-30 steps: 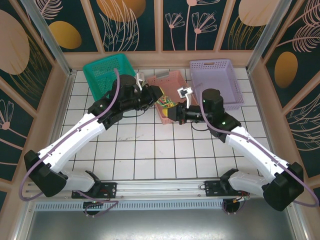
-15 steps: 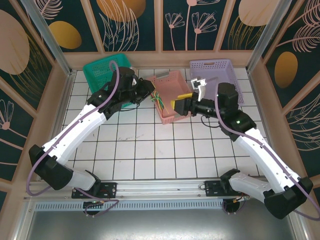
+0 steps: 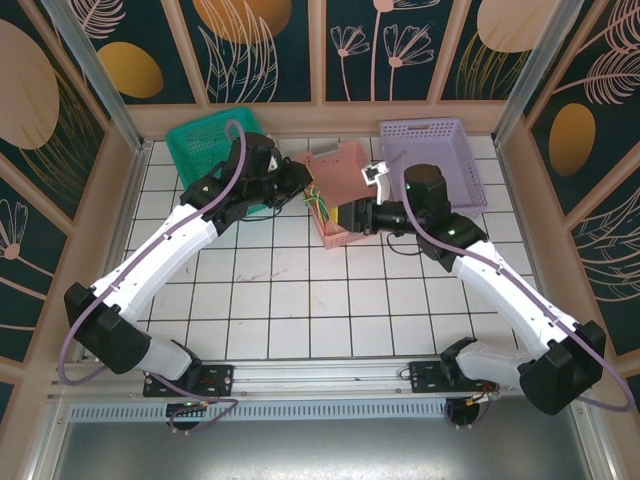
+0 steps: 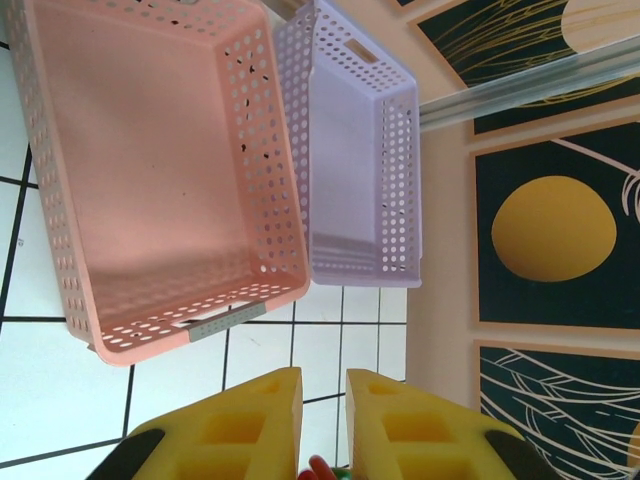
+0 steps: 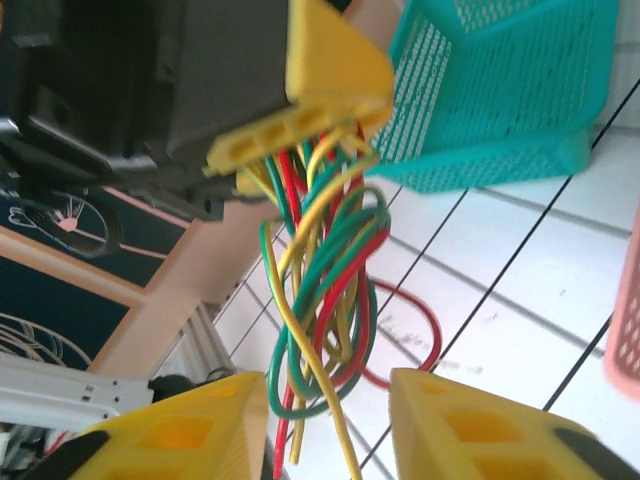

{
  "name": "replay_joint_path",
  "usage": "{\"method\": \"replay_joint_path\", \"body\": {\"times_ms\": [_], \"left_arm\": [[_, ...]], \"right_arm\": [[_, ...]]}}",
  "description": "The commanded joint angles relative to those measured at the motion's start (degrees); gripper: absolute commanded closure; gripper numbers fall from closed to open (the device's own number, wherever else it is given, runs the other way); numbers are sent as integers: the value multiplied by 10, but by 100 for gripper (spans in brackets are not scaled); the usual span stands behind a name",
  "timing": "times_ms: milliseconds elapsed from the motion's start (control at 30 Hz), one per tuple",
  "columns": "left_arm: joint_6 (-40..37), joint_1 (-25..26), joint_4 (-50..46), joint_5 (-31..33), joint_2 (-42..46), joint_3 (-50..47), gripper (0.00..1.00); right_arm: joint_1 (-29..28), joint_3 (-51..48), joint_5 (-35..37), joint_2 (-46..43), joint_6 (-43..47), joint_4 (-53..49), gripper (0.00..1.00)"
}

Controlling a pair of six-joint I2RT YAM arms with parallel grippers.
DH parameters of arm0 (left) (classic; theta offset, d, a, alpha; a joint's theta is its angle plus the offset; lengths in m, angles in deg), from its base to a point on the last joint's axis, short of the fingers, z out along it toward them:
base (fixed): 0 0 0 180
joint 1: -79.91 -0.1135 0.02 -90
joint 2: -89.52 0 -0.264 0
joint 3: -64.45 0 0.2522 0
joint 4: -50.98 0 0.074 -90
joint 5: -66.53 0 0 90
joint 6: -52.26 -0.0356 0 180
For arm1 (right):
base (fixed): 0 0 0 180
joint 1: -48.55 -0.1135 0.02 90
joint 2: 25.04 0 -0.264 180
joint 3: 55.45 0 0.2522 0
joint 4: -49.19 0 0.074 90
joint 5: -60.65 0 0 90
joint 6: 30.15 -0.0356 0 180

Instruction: Untangle the cables

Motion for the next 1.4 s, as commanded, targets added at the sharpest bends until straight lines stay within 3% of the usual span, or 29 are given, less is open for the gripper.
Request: {"method": "replay_joint_path", "body": {"times_ms": [0,200,500,700,867,1033,1167,1367], "left_arm": [[-17,2,-1,-14,-4,27,100],[-26,2,-10,-11,-11,35,100],[-34,2,-13,-21,-25,47,100],[-53,2,-20,-26,-35,46,100],[-78,6,3,-80,-53,37,100],[-106,24,-6,-120,-76,43,100],[-103,42,15,-158,-86,30,100],[-66,46,73,-181,-76,-2,100]], "right_arm": [[-6,-20,-22,-5,9,11,66],[-9,-34,-56,3,-2,21,69],[-7,-39,-26,8,10,28,100],[-20,8,72,-22,79,-22,100],[-40,89,168,-6,218,-116,100],[-39,138,244,19,339,-125,100],[-29,155,245,49,409,-100,100],[5,170,136,90,403,-84,100]]}}
